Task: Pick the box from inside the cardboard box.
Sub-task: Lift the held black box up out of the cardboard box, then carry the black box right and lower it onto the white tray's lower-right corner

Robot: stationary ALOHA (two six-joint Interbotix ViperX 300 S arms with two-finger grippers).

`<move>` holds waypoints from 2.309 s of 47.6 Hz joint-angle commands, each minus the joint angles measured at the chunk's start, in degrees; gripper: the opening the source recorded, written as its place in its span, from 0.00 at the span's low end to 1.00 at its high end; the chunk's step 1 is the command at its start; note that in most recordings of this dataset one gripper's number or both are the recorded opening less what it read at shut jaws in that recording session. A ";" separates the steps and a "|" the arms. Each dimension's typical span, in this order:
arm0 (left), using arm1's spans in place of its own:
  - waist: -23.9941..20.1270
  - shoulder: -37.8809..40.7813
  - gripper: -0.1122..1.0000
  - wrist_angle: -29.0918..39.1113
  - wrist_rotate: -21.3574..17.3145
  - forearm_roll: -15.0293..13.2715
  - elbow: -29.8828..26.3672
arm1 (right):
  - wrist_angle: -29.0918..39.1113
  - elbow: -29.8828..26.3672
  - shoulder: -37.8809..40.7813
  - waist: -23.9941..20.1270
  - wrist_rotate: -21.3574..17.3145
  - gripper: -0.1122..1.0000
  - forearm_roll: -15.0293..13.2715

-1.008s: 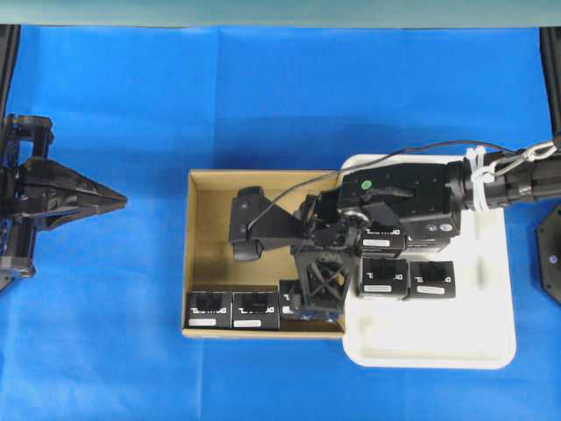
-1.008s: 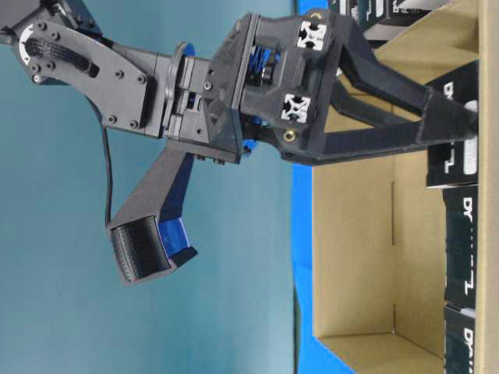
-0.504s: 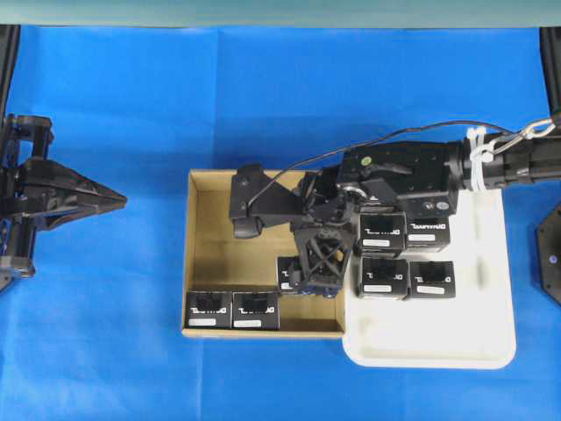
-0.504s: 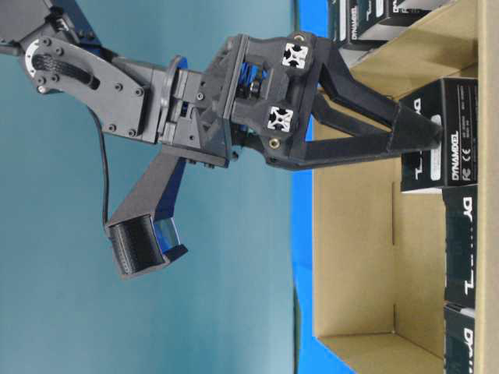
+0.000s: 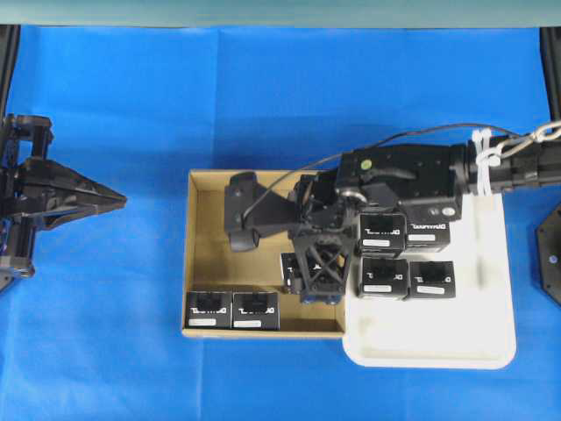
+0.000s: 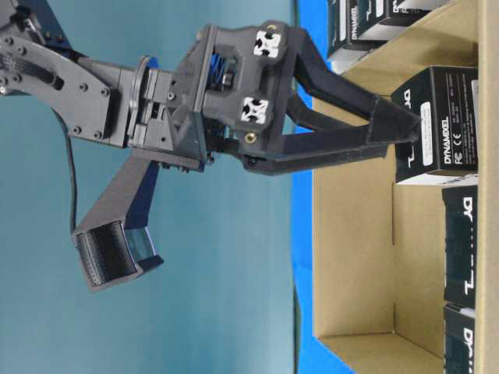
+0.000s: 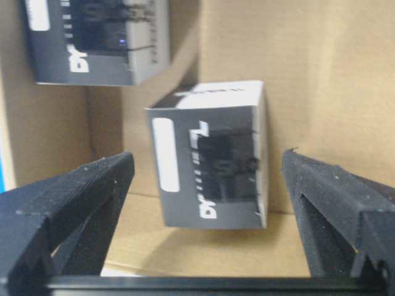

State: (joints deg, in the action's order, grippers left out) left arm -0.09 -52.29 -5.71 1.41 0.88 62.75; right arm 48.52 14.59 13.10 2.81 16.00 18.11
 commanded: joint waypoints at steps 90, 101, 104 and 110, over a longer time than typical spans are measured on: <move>-0.18 0.53 0.07 -0.26 -0.09 0.09 -1.41 | 3.25 16.96 -23.55 -16.35 -23.55 0.65 -8.17; -0.18 0.44 0.07 -0.26 0.53 0.09 -1.41 | -5.89 21.18 -18.72 -16.61 -23.29 0.65 -9.58; -0.18 0.44 0.07 -0.26 1.49 0.09 -1.32 | -7.38 21.53 -17.84 -16.61 -23.29 0.65 -10.28; -0.18 0.44 0.07 -0.18 2.64 0.09 -1.41 | -9.05 21.80 -16.61 -16.61 -23.29 0.65 -11.69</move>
State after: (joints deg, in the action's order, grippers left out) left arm -0.18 -52.03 -5.63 3.87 0.88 62.75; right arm 40.34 36.47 -4.04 -13.71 -7.29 7.12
